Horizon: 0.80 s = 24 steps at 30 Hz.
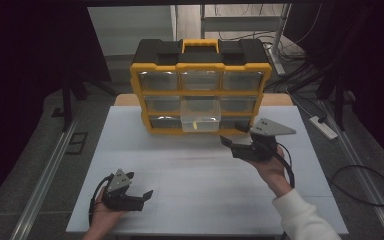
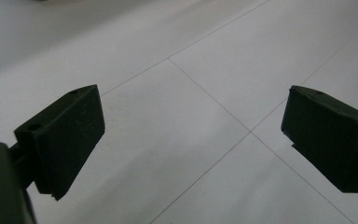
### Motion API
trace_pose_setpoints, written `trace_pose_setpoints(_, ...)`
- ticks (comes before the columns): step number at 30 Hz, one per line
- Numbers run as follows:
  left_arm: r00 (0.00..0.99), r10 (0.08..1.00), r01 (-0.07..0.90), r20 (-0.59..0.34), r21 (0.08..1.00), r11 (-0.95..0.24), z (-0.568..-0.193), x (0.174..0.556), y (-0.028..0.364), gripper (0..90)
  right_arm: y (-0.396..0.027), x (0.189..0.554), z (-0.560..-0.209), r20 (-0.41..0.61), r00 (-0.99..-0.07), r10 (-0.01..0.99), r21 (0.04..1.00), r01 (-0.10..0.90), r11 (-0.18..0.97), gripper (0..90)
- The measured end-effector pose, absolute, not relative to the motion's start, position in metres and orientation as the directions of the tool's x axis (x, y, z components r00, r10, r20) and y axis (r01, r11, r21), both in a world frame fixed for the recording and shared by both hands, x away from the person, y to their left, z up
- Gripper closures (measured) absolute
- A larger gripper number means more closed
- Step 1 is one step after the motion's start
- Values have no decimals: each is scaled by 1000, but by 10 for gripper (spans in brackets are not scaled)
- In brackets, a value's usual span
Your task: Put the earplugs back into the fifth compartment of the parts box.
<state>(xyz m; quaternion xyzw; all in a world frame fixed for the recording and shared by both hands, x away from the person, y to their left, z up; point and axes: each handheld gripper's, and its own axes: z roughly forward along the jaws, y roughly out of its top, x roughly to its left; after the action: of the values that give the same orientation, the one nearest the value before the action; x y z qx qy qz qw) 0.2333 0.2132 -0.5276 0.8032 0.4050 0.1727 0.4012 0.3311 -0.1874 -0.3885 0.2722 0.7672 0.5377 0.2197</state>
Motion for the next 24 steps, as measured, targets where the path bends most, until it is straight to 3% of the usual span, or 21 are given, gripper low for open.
trace_pose_setpoints(9, 611, 790, 514, -43, 781, -354, -528, 234, 212, 61, -239, 292, -429, 5, -720, 694, 931, 257, 260, 321)
trace_pose_setpoints(24, 609, 792, 502, -45, 794, -342, -527, 232, 213, 60, -278, 257, -486, 66, -699, 712, 901, 349, 259, 308)
